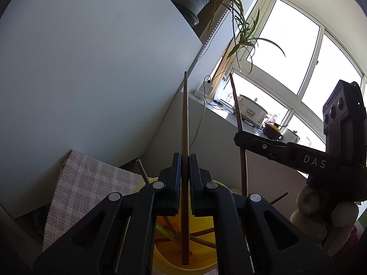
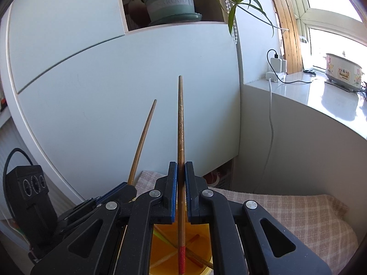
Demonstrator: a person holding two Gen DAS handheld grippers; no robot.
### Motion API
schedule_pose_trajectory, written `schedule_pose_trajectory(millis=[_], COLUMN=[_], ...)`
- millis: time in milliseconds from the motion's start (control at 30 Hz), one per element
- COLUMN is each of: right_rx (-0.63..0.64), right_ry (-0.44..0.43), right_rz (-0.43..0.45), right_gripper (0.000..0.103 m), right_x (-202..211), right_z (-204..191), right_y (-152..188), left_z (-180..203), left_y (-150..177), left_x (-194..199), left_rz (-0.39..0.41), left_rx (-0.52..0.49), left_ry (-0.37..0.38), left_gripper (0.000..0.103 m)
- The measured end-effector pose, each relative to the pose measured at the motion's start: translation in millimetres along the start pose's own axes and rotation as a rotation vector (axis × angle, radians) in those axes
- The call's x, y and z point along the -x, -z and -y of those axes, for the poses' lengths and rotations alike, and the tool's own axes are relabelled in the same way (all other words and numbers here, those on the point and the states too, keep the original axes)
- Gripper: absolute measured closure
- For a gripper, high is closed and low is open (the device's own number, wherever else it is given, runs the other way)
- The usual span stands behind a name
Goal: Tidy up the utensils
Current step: 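Lift the wooden chopsticks in both tools and carry them over the yellow container, then open both tools to drop the wooden chopsticks into the container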
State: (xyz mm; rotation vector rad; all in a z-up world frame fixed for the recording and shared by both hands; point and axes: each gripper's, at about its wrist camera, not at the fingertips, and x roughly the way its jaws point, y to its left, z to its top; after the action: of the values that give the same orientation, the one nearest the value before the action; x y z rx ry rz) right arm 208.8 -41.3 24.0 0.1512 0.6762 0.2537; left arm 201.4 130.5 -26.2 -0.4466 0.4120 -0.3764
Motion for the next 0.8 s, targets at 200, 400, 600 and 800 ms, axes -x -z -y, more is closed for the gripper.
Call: schedule_pose_trajectory(millis=[200,400,600,800], right_rx=[0.018,0.002,-0.023,-0.03], right_ry=[0.009,0.01,0.003,-0.015], right_rz=[-0.025,-0.038,-0.055,-0.046], right_gripper=[0.098,0.098,0.098,0.098], right_x=[-4,-1,2,10], right_z=[3,13,19,21], right_y=[11,16,19,18], left_z=[1,5,10,18], left_y=[4,3,6,7], left_x=[8,17,19,24], left_rz=[-0.005,-0.004,-0.011,-0.014], left_rx=[-0.01,-0.019,-0.028,-0.04], left_ry=[-0.007,-0.007,-0.016,-0.027], left_gripper=[0.099,0.099,0.099,0.099])
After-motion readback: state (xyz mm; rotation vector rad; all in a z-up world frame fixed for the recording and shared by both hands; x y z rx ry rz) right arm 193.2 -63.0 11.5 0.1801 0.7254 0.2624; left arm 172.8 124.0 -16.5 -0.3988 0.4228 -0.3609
